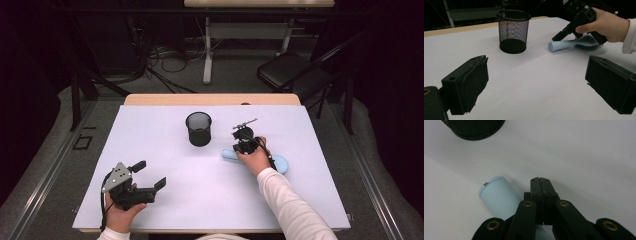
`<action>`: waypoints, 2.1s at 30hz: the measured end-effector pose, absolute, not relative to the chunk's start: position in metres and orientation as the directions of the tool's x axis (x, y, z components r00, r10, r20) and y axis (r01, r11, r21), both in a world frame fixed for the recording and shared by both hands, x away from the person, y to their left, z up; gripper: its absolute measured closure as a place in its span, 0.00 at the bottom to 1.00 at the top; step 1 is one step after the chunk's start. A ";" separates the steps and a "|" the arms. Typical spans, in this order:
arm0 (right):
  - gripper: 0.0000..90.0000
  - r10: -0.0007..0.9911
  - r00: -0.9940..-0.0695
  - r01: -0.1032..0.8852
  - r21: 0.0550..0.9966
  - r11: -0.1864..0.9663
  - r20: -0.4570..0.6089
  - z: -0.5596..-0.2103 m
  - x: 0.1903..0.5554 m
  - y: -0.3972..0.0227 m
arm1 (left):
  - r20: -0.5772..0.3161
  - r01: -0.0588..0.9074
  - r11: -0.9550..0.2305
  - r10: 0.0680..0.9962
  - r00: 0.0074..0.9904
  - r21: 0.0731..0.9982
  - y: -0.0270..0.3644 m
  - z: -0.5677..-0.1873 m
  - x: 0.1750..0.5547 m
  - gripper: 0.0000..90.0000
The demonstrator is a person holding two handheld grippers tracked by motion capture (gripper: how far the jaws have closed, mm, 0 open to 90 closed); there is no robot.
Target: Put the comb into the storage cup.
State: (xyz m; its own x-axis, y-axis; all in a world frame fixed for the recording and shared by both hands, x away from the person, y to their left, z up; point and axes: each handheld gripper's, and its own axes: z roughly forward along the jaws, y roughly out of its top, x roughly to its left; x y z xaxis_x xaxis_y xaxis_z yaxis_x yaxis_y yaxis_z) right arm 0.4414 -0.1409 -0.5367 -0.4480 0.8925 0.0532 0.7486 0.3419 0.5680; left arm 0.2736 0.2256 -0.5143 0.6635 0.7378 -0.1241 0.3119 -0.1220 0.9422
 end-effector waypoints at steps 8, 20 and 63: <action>1.00 0.890 -0.452 0.751 0.565 0.341 0.064 -0.540 0.442 -0.140 | -0.128 0.314 -0.119 0.737 0.664 0.942 0.225 -0.515 0.274 0.06; 1.00 0.877 -0.472 0.760 0.546 0.353 0.091 -0.541 0.439 -0.137 | -0.130 0.320 -0.120 0.740 0.660 0.940 0.226 -0.515 0.275 0.07; 1.00 0.797 -0.598 0.682 0.575 0.452 0.083 -0.544 0.354 -0.145 | -0.126 0.318 -0.119 0.747 0.652 0.941 0.226 -0.515 0.274 0.07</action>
State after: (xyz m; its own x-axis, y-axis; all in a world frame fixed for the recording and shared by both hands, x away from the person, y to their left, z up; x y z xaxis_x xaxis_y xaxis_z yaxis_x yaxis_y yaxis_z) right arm 0.3537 -0.1451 -0.5440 -0.5983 0.7969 0.0832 0.6822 0.4521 0.5746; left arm 0.2739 0.2258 -0.5151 0.6522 0.7475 -0.1259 0.3181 -0.1192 0.9405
